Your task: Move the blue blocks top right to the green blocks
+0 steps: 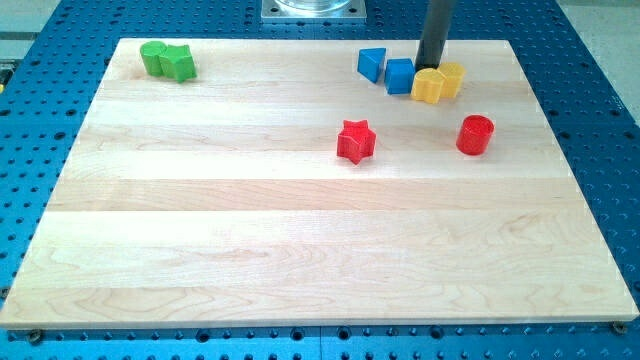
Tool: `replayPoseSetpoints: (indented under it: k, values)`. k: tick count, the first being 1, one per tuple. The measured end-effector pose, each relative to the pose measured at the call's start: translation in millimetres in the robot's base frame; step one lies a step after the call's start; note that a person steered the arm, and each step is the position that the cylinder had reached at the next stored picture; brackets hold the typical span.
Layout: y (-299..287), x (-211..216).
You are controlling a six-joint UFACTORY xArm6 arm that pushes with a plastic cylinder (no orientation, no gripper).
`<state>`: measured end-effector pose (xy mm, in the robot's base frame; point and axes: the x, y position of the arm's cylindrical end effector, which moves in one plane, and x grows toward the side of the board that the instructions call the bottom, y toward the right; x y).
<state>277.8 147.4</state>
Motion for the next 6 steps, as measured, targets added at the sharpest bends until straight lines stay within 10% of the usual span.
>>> replayPoseSetpoints:
  k: [4, 6]
  values:
    - [-26.4, -18.4]
    - [-136.2, -46.7]
